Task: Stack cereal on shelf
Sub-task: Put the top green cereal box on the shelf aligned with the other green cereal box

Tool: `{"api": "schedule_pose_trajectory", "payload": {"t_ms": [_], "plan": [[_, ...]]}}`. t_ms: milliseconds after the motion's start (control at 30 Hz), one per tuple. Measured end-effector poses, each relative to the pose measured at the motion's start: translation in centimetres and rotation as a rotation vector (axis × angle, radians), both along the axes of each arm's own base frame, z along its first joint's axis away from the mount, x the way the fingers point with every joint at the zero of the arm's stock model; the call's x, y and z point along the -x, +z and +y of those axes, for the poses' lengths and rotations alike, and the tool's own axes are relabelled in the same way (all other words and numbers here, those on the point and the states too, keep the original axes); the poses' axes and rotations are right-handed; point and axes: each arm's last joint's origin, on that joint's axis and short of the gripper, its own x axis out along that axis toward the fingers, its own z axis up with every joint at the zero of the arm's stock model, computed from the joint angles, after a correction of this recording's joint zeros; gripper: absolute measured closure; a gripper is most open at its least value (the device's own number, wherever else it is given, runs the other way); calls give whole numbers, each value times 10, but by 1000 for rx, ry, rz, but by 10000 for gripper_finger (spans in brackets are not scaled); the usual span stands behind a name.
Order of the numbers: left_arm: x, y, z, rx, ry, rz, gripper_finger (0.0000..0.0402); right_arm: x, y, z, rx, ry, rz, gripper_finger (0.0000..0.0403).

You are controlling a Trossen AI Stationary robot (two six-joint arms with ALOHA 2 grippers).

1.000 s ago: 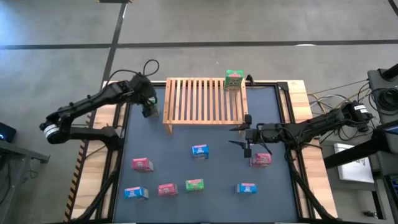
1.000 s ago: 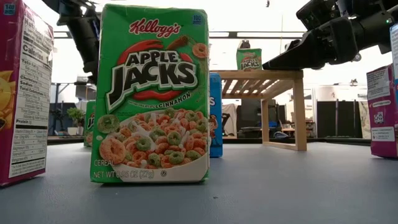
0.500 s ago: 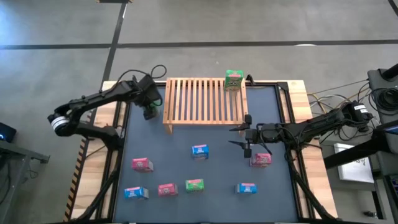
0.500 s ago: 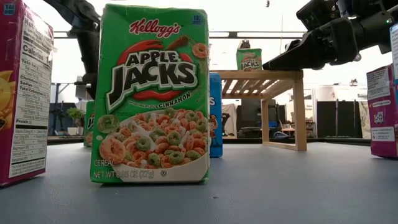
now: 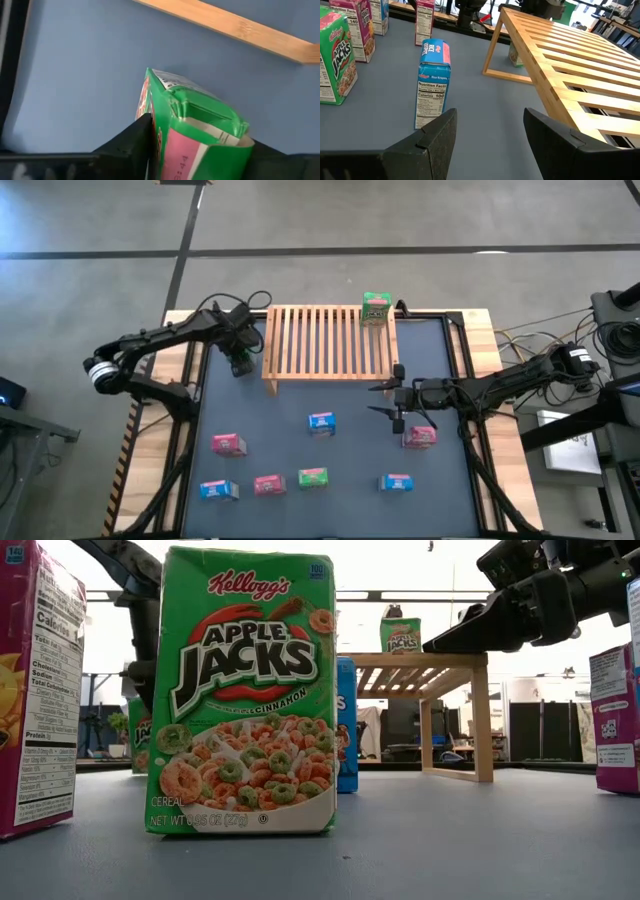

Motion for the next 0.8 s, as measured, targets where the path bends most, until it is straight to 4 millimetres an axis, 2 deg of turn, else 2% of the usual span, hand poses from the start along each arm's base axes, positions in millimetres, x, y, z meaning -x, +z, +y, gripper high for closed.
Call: {"api": "schedule_pose_trajectory", "payload": {"t_ms": [100,200,333,467,667,800], "plan": [[3,13,-2,-13,3,-12,275,0,0,0,0,0,0,184],[5,33,-4,-21,17,-26,267,0,0,0,0,0,0,184],[8,70,-7,-59,65,-91,247,0,0,0,-1,0,-2,184],[13,108,-13,-101,108,-176,245,0,1,0,-7,-2,-9,184],[20,157,-30,-132,129,-354,254,-2,6,0,-20,-10,-71,184],[15,174,-45,-104,72,-489,260,-4,18,0,-23,-7,-194,184]]}}
